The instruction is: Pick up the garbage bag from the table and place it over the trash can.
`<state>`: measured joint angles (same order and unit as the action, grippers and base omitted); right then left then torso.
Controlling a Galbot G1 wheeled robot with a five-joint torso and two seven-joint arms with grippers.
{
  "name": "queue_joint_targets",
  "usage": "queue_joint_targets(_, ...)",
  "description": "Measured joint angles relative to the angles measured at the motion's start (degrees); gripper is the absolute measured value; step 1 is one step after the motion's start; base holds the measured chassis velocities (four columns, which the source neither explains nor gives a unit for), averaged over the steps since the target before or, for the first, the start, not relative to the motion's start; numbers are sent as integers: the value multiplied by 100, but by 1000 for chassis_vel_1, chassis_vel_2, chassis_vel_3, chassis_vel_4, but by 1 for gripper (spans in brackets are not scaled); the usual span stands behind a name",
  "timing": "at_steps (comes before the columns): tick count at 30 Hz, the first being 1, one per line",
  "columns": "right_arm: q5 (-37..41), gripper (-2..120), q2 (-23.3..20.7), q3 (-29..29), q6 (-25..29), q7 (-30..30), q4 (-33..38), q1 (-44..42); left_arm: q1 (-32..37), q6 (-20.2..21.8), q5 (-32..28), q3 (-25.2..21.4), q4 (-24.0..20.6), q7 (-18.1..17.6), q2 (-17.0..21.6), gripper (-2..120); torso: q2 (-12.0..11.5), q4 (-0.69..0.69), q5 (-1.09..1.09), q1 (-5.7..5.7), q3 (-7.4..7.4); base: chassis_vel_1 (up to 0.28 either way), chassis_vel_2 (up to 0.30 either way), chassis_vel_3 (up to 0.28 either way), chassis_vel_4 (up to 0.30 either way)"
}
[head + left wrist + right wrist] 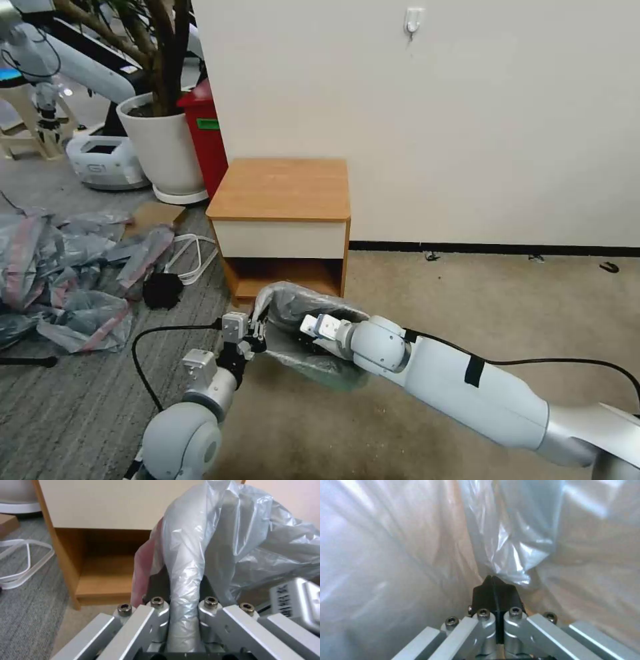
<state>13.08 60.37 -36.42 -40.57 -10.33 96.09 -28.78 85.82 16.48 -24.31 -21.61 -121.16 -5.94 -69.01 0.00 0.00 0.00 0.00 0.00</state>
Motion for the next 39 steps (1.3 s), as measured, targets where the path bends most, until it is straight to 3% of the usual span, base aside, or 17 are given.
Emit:
queue_joint_targets(13,194,0,-464,-29,0,31,615,165,-93,5,-147,-88,145,-63,43,5,0,0,0,0,0,0,0,0,0)
queue_joint_targets(23,575,0,-1284,361,0,45,1674,178,-187,111,-519,-102,233,-265,16,5,0,0,0,0,0,0,0,0,0)
queue_joint_targets(26,717,0,-1626,845,2,37,2106,-31,-183,129,-675,-100,240,-338,27,5,0,1,0,0,0,0,0,0,0)
queue_joint_targets(28,1036,0,-2031,1826,37,22,2567,-572,-158,198,-987,-119,202,-464,75,5,0,0,1,0,0,0,0,0,0)
queue_joint_targets(29,1120,0,-2144,2190,76,26,2672,-780,-148,229,-1106,-136,172,-516,92,5,1,-1,1,0,0,0,0,0,0)
queue_joint_targets(30,1120,0,-2144,2190,76,26,2672,-780,-148,229,-1106,-136,172,-516,92,5,1,-1,1,0,0,0,0,0,0)
queue_joint_targets(31,1180,0,-2266,2742,190,35,2790,-1115,-131,285,-1316,-163,124,-601,112,5,1,-1,1,0,0,0,0,0,0)
queue_joint_targets(33,1172,0,-2299,3498,438,175,2889,-1576,-93,351,-1631,-207,50,-739,119,5,1,-2,0,0,-1,0,0,0,0)
queue_joint_targets(34,1172,0,-2299,3498,438,175,2889,-1576,-93,351,-1631,-207,50,-739,119,5,1,-2,0,0,-1,0,0,0,0)
queue_joint_targets(36,1368,0,-2196,4230,766,771,3008,-2102,-31,441,-2004,-242,-51,-938,117,5,1,0,2,0,0,0,0,0,0)
queue_joint_targets(37,1522,0,-2032,4860,1102,1109,3070,-2561,22,482,-2250,-256,-129,-1104,96,5,1,1,2,-1,0,0,0,0,0)
queue_joint_targets(39,1589,0,-1959,5113,1318,1200,3089,-2754,51,497,-2352,-257,-171,-1190,80,5,1,0,1,-1,0,0,0,0,0)
